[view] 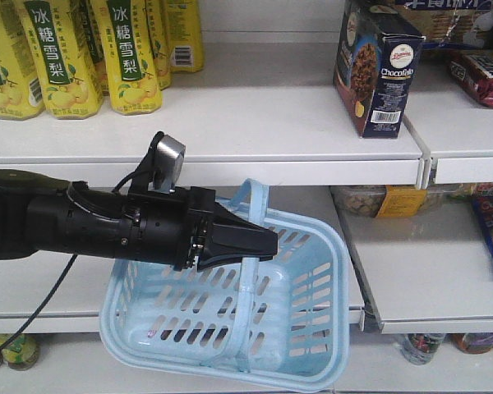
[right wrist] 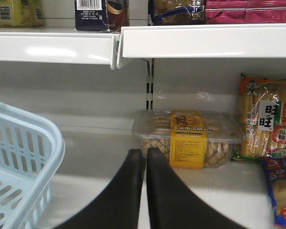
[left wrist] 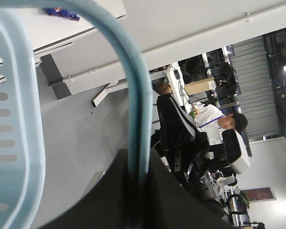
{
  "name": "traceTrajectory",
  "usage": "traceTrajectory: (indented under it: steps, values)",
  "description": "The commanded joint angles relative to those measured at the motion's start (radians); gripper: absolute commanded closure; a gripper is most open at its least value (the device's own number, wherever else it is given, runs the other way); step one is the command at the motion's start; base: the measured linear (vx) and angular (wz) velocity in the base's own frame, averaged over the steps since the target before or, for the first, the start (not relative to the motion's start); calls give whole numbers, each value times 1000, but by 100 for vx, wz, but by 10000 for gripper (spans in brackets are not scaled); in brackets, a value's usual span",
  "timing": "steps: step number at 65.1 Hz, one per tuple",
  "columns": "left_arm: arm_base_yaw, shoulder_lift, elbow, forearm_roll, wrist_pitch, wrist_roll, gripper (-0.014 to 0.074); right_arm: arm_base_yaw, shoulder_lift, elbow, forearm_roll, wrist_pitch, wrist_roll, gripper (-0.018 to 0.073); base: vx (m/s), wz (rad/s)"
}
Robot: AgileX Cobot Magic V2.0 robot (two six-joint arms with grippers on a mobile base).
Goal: Left arm holds basket, right arm returns cookies
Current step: 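Lower the empty basket with the left gripper out of view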
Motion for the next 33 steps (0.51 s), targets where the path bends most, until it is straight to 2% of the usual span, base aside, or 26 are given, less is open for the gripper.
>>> traceTrajectory:
  steps: [1, 16, 25, 33]
  values:
    - [12, -33, -34, -154, -14, 5, 602, -4, 7, -30, -4, -77, 2, 570, 0, 0]
    - [2, -35, -25, -156, -11, 5, 602, -4, 7, -30, -4, -77, 2, 570, 0, 0]
    - [1, -66, 39, -155, -7, 7, 602, -4, 7, -30, -4, -77, 2, 570, 0, 0]
    - [-3, -143, 128, -154, -14, 67, 602, -4, 7, -30, -4, -77, 2, 570, 0, 0]
